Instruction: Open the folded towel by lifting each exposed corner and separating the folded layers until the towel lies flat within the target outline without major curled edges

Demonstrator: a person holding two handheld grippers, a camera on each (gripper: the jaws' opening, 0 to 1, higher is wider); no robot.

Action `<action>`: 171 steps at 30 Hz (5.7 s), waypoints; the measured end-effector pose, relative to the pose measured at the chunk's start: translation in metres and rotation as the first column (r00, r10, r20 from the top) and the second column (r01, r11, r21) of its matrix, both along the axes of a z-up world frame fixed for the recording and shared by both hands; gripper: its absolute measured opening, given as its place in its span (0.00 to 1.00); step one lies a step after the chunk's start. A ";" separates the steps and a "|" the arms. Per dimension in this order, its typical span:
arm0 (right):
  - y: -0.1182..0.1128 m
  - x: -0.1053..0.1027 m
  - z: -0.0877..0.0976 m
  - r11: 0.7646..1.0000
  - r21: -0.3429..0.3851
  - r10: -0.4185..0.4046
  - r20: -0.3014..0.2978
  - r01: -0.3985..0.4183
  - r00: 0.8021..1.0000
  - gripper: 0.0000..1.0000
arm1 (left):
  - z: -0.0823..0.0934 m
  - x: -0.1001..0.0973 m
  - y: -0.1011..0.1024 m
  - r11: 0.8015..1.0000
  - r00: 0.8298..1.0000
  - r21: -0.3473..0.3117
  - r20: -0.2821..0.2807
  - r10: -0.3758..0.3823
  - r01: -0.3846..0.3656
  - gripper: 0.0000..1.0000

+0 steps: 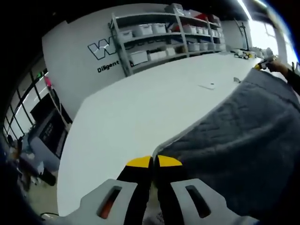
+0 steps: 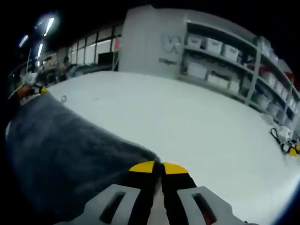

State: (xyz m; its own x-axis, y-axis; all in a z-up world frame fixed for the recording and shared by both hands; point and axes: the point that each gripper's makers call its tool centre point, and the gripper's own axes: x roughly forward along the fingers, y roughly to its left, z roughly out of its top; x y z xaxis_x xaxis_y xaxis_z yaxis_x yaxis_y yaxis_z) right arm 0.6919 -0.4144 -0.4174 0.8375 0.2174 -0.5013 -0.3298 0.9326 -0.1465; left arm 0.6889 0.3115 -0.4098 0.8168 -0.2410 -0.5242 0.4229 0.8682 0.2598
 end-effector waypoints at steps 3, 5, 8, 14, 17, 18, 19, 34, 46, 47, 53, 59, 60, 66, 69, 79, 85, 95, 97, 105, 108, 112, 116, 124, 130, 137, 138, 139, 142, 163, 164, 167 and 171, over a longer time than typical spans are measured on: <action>-0.002 0.003 0.000 1.000 -0.010 -0.016 0.011 0.016 1.000 0.02 | 0.000 0.002 0.000 1.000 1.000 -0.002 0.018 0.005 -0.005 0.03; -0.001 0.005 0.000 1.000 0.000 -0.016 0.018 0.016 1.000 0.01 | 0.000 0.003 0.000 1.000 1.000 -0.007 0.025 0.011 -0.010 0.03; -0.002 0.007 0.000 0.999 0.029 -0.020 0.026 0.019 0.999 0.01 | 0.000 0.004 -0.001 1.000 0.999 -0.009 0.040 0.016 -0.016 0.03; -0.002 0.010 0.000 0.999 0.043 -0.027 0.039 0.026 0.999 0.01 | 0.000 0.005 -0.001 1.000 0.999 -0.028 0.049 0.016 -0.015 0.03; -0.002 0.010 0.000 0.999 0.031 -0.027 0.044 0.025 0.999 0.01 | 0.000 0.006 0.000 1.000 0.998 -0.026 0.054 0.017 -0.015 0.03; -0.002 0.010 0.000 0.999 0.031 -0.028 0.044 0.026 0.999 0.01 | 0.000 0.007 0.000 1.000 0.998 -0.025 0.055 0.017 -0.015 0.03; -0.001 0.009 0.000 0.999 0.033 -0.028 0.044 0.027 0.999 0.01 | 0.000 0.007 0.000 1.000 0.998 -0.024 0.056 0.017 -0.015 0.03; -0.002 0.014 0.004 0.998 -0.048 -0.038 0.092 0.043 0.995 0.09 | 0.000 0.008 0.005 0.991 0.997 -0.115 0.023 0.069 -0.066 0.07; -0.044 0.015 0.034 0.975 -0.075 -0.187 0.223 0.208 0.957 1.00 | 0.024 0.012 0.026 0.974 0.987 -0.178 0.049 0.153 -0.142 1.00; -0.048 0.014 0.036 0.974 -0.064 -0.197 0.220 0.216 0.955 1.00 | 0.027 0.012 0.026 0.971 0.986 -0.186 0.054 0.160 -0.148 1.00; -0.057 0.014 0.046 0.972 -0.048 -0.212 0.248 0.230 0.945 1.00 | 0.041 0.009 0.025 0.967 0.983 -0.213 0.082 0.162 -0.141 1.00; -0.055 0.012 0.059 0.972 -0.030 -0.219 0.262 0.235 0.940 1.00 | 0.051 0.004 0.026 0.959 0.982 -0.245 0.086 0.167 -0.142 0.96; -0.055 0.012 0.062 0.971 -0.029 -0.221 0.265 0.237 0.939 1.00 | 0.055 0.003 0.026 0.957 0.980 -0.251 0.097 0.176 -0.147 0.95; -0.040 0.004 0.074 0.974 -0.010 -0.214 0.254 0.224 0.943 1.00 | 0.070 -0.003 0.011 0.954 0.984 -0.279 0.102 0.146 -0.113 1.00; -0.034 0.000 0.082 0.976 -0.015 -0.208 0.256 0.219 0.944 1.00 | 0.076 -0.005 0.010 0.953 0.982 -0.277 0.112 0.155 -0.119 1.00; -0.012 -0.026 0.093 0.985 0.007 -0.166 0.265 0.170 0.950 1.00 | 0.083 -0.030 -0.014 0.949 0.987 -0.307 0.120 0.111 -0.070 1.00; -0.005 -0.048 0.091 0.986 0.029 -0.164 0.266 0.162 0.950 1.00 | 0.080 -0.047 -0.032 0.940 0.992 -0.341 0.111 0.068 -0.026 1.00; 0.014 -0.080 0.096 0.988 0.038 -0.156 0.284 0.151 0.946 1.00 | 0.103 -0.094 -0.031 0.944 0.971 -0.330 0.217 0.100 -0.023 1.00; 0.023 -0.089 0.097 0.991 0.048 -0.134 0.283 0.126 0.950 1.00 | 0.106 -0.105 -0.027 0.939 0.965 -0.341 0.232 0.120 -0.035 1.00; 0.057 -0.123 0.081 0.997 0.063 -0.064 0.271 0.049 0.960 1.00 | 0.088 -0.135 -0.030 0.942 0.954 -0.336 0.273 0.123 -0.025 1.00; 0.068 -0.134 0.065 0.997 0.065 -0.043 0.242 0.028 0.969 1.00 | 0.076 -0.143 -0.033 0.954 0.958 -0.299 0.263 0.116 -0.034 0.96; 0.074 -0.149 0.058 0.999 0.048 -0.027 0.251 0.015 0.968 1.00 | 0.068 -0.154 -0.040 0.964 0.958 -0.265 0.276 0.081 -0.006 0.88; 0.081 -0.165 0.062 0.996 0.091 -0.029 0.268 0.005 0.963 1.00 | 0.071 -0.167 -0.050 0.957 0.952 -0.288 0.300 0.055 0.035 1.00; 0.083 -0.185 0.073 0.994 0.108 -0.052 0.304 0.020 0.951 1.00 | 0.061 -0.185 -0.040 0.949 0.963 -0.315 0.255 0.085 -0.001 1.00; 0.069 -0.216 0.085 0.991 0.114 -0.108 0.300 0.077 0.948 1.00 | 0.067 -0.223 -0.043 0.952 0.975 -0.306 0.210 0.068 -0.001 1.00; 0.066 -0.261 0.084 0.989 0.112 -0.120 0.282 0.092 0.952 1.00 | 0.078 -0.258 -0.040 0.946 0.967 -0.323 0.238 0.087 -0.005 1.00; 0.065 -0.266 0.085 0.990 0.109 -0.119 0.284 0.092 0.951 1.00 | 0.080 -0.261 -0.041 0.945 0.967 -0.327 0.240 0.085 -0.002 1.00; 0.066 -0.270 0.086 0.990 0.109 -0.120 0.286 0.092 0.951 1.00 | 0.083 -0.265 -0.043 0.943 0.967 -0.334 0.241 0.085 0.001 1.00; 0.071 -0.289 0.088 0.986 0.137 -0.127 0.284 0.091 0.950 1.00 | 0.091 -0.280 -0.048 0.940 0.964 -0.340 0.252 0.085 0.006 1.00; 0.089 -0.339 0.093 0.986 0.153 -0.105 0.306 0.060 0.946 1.00 | 0.124 -0.339 -0.071 0.934 0.947 -0.351 0.318 0.051 0.067 1.00; 0.091 -0.338 0.091 0.987 0.149 -0.103 0.304 0.059 0.947 1.00 | 0.125 -0.339 -0.071 0.933 0.946 -0.353 0.321 0.051 0.069 1.00; 0.096 -0.337 0.087 0.989 0.136 -0.091 0.294 0.053 0.951 1.00 | 0.124 -0.336 -0.074 0.932 0.947 -0.355 0.317 0.047 0.072 1.00; 0.095 -0.331 0.081 0.991 0.122 -0.089 0.280 0.057 0.956 1.00 | 0.121 -0.334 -0.074 0.932 0.949 -0.355 0.311 0.050 0.067 1.00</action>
